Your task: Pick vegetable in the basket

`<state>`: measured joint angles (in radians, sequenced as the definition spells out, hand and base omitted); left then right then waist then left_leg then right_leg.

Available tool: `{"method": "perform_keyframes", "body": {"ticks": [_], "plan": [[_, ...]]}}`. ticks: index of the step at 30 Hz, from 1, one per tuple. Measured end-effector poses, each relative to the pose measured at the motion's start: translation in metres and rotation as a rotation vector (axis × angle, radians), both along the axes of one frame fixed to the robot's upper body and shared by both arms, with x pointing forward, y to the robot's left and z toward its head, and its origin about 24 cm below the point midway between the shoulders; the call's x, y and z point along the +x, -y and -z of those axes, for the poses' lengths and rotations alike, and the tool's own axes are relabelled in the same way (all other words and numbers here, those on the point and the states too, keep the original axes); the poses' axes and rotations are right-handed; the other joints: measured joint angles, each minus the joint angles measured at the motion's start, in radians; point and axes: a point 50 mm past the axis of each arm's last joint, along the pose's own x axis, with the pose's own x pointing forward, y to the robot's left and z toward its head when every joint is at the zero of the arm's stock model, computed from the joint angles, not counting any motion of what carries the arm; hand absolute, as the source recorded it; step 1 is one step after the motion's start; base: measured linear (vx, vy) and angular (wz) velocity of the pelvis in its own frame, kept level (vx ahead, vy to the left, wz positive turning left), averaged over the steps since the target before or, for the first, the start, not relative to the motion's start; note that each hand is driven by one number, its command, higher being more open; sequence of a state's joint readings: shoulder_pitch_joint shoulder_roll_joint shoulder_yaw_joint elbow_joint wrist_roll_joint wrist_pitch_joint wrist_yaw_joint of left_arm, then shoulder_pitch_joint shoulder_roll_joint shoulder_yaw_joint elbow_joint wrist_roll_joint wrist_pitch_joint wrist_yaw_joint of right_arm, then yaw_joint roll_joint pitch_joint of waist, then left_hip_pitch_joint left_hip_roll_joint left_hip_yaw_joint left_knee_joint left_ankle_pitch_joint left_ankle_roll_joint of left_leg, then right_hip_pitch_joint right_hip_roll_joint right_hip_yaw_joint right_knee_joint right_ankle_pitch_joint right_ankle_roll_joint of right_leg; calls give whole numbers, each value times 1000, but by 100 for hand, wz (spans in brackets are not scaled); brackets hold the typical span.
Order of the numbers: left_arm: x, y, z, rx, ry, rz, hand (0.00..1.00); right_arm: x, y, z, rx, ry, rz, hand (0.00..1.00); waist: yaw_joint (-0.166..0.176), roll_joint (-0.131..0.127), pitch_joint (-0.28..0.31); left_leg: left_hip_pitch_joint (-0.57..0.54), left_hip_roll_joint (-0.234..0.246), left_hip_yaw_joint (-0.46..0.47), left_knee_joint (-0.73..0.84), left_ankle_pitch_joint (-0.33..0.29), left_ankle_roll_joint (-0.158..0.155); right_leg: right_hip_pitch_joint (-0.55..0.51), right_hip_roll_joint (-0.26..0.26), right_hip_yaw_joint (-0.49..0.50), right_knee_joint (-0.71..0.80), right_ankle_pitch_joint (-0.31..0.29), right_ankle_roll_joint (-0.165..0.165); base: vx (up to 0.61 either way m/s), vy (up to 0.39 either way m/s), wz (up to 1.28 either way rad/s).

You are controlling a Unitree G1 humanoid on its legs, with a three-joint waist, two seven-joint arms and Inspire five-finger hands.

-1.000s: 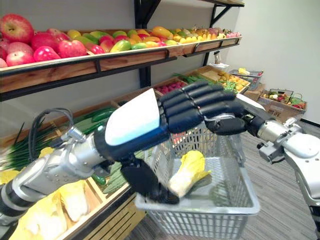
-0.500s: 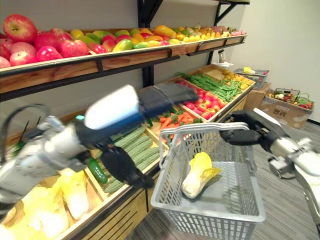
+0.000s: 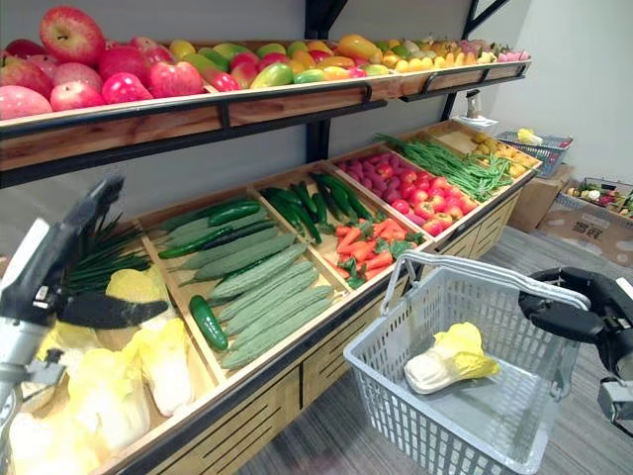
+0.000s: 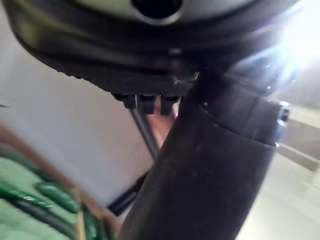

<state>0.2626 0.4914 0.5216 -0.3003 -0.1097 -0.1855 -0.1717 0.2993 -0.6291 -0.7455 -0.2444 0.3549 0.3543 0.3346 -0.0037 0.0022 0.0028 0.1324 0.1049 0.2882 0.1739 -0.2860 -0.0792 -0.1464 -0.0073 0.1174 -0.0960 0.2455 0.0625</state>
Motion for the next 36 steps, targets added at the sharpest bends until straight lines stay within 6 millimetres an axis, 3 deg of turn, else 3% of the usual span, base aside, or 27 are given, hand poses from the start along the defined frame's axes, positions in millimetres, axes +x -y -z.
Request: {"method": "perform_keyframes", "body": {"ticks": [3, 5, 7, 11, 13, 18, 21, 24, 28, 29, 30, 32, 36], "plan": [[-17, -28, 26, -148, -56, -193, 100, -8, 0, 14, 69, 11, 43, 0, 1, 2, 2, -13, 1, -8, 2, 1, 1, -9, -2, -6, 0, 0, 0, -4, -3, 7], [-41, -49, 47, -272, -51, -383, 100, -18, -1, 35, 142, -13, 98, 0, 1, 5, 4, -13, 2, -27, 2, 1, 2, -3, -4, -19, 0, -2, 1, 2, -5, 15], [-57, -59, 57, -346, -20, -498, 100, -26, -2, 51, 200, -39, 133, 0, 4, 6, 5, -11, 3, -38, 2, 1, 2, 4, -6, -30, 0, -8, 0, -1, -4, 22], [-103, -82, 73, -533, 155, -807, 100, -46, -10, 101, 371, -143, 241, 0, 20, 8, 6, -11, 3, -79, -1, 6, 12, 25, -19, -72, 0, -26, 2, -15, 3, 30], [-123, -86, 73, -595, 278, -923, 100, -50, -17, 124, 440, -193, 286, 0, 36, 8, 5, -12, 2, -99, -10, 11, 21, 31, -28, -91, 0, -30, 4, -17, -4, 31], [-149, -83, 77, -618, 445, -1122, 100, -56, -41, 163, 558, -305, 342, 0, 66, 24, -5, -14, 0, -168, -14, 19, 31, 66, -46, -163, 0, -46, 3, 2, 4, 44], [-154, -78, 83, -637, 474, -1190, 100, -61, -56, 185, 632, -369, 383, 0, 90, 27, -8, -16, -2, -204, -15, 24, 34, 82, -56, -199, 0, -56, 7, 7, 3, 38], [-162, -76, 108, -707, 415, -1258, 100, -74, -63, 207, 686, -453, 441, 0, 92, 26, -9, -19, -2, -221, -16, 27, 35, 89, -60, -217, 0, -58, 8, -9, 8, 20], [-163, -59, 164, -938, 267, -1321, 100, -90, -82, 236, 798, -519, 496, 0, 93, 18, -18, -33, -1, -243, -17, 31, 34, 89, -67, -234, -1, -60, 5, -29, 7, 14], [-161, -45, 193, -1052, 180, -1351, 100, -97, -89, 247, 836, -551, 510, 0, 93, 13, -22, -32, -1, -247, -21, 35, 32, 91, -68, -240, -1, -60, 4, -17, 3, 11], [-161, -38, 203, -1100, 149, -1363, 100, -99, -93, 250, 853, -558, 518, 0, 93, 11, -23, -32, -1, -247, -24, 37, 31, 91, -68, -242, -1, -60, 4, -16, -7, 12], [-166, -6, 243, -1277, 19, -1423, 100, -106, -104, 262, 892, -571, 541, 0, 90, 6, -24, -27, 0, -251, -34, 43, 26, 94, -68, -247, -2, -61, 4, -8, -9, 7], [-177, 41, 287, -1505, -200, -1453, 100, -113, -115, 279, 931, -589, 568, 0, 82, 0, -23, -16, 3, -252, -54, 52, 17, 96, -65, -249, -5, -62, 2, -2, -1, 1]]}}
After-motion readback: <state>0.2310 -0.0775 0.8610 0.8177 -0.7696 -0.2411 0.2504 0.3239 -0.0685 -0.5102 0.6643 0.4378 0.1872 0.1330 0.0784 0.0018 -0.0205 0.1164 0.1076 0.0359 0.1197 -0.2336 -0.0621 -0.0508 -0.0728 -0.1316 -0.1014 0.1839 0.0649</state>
